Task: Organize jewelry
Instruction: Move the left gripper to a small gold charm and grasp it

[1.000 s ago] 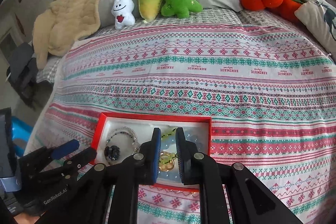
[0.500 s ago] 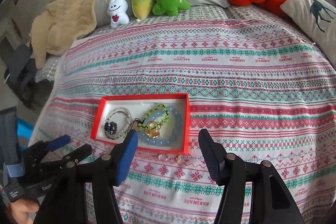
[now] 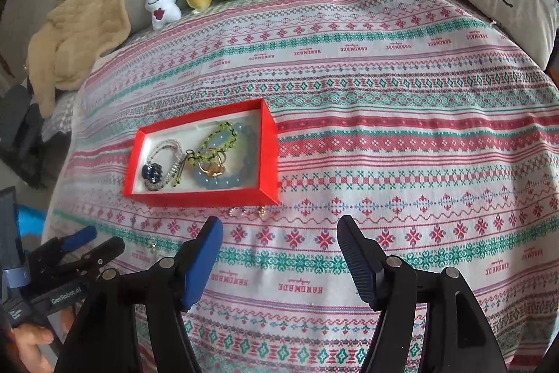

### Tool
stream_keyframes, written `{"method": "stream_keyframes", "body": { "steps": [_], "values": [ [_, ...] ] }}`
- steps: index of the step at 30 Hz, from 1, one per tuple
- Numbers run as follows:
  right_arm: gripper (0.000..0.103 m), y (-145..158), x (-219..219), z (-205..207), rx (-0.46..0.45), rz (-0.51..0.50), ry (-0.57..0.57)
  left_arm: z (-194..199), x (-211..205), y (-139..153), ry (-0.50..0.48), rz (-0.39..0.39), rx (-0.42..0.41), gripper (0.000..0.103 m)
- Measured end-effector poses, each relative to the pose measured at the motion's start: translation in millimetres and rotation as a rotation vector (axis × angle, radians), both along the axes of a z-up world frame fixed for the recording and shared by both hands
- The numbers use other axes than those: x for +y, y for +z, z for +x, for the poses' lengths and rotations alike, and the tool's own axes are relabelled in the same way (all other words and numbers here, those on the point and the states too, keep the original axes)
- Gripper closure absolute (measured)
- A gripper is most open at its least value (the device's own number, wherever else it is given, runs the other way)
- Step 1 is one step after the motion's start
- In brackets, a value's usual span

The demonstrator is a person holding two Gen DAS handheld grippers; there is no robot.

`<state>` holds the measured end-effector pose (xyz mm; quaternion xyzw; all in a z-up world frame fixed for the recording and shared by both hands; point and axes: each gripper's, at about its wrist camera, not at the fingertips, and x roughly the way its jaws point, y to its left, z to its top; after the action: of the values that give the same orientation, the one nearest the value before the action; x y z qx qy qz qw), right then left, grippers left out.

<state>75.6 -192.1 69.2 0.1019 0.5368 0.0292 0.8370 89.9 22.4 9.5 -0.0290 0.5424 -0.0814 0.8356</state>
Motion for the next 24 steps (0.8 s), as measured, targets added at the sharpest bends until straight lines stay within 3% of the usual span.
{"method": "stream_keyframes", "body": {
  "steps": [10, 17, 24],
  "values": [
    [0.034, -23.9, -4.9, -4.1, 0.081, -0.038, -0.002, -5.4, -7.9, -16.9, -0.029, -0.153, 0.112, 0.024],
    [0.034, -28.3, 3.9, -3.2, 0.098, -0.045, 0.033, -1.7, -27.6, -29.3, -0.07, -0.169, 0.156, 0.058],
    [0.034, -31.5, 8.3, -3.3, 0.106, -0.06, 0.056, 3.9, -36.9, -37.8, -0.063, -0.141, 0.164, 0.068]
  ]
}}
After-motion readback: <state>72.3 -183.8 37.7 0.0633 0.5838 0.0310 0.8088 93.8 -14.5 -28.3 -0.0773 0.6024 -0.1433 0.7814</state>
